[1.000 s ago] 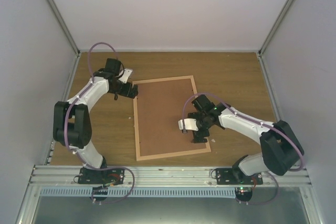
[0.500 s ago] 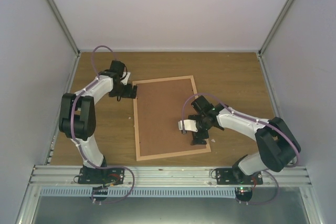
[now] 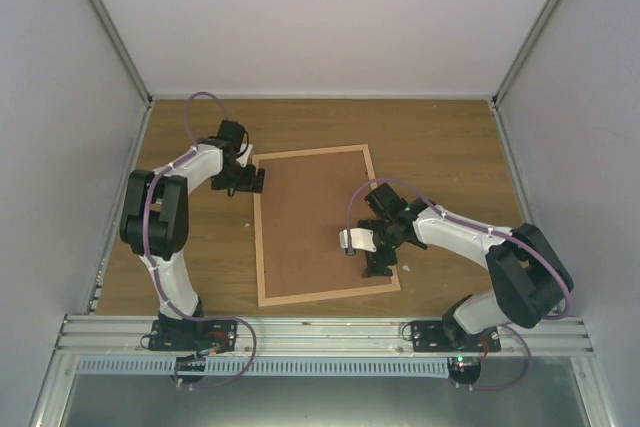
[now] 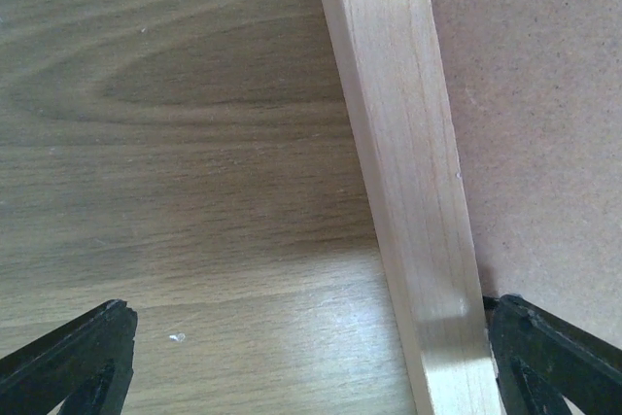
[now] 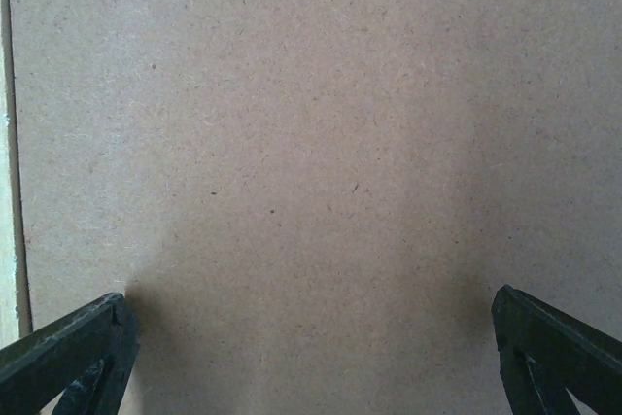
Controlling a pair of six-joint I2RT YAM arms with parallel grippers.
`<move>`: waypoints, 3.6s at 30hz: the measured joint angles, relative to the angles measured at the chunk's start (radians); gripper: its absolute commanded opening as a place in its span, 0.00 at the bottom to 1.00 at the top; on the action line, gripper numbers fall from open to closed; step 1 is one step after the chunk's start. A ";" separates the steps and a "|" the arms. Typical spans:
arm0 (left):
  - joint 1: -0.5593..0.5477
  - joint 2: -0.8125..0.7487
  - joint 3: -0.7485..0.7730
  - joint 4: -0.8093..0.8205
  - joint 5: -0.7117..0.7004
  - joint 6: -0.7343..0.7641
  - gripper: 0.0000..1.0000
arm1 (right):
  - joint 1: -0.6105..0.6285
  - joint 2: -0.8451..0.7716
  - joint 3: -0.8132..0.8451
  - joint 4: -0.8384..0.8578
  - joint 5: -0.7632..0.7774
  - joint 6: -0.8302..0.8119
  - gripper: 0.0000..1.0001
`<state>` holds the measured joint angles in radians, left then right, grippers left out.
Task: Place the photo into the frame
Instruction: Install the photo frame at the center of the board.
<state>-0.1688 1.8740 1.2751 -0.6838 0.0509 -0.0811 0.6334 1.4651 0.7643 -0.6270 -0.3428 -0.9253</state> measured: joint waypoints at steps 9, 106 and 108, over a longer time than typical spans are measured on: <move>-0.003 0.044 0.051 -0.002 -0.019 -0.024 0.99 | 0.000 0.000 -0.002 0.003 -0.004 0.000 1.00; -0.575 -0.484 -0.451 -0.127 0.166 2.160 0.99 | -0.053 0.041 0.010 0.064 -0.164 0.250 0.93; -0.571 -0.484 -0.451 -0.128 0.166 2.160 0.99 | -0.054 0.041 0.010 0.064 -0.166 0.250 0.92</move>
<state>-0.7395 1.3895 0.8246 -0.8120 0.2173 2.0792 0.5793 1.5063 0.7742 -0.5625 -0.5091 -0.6754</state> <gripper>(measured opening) 0.990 0.924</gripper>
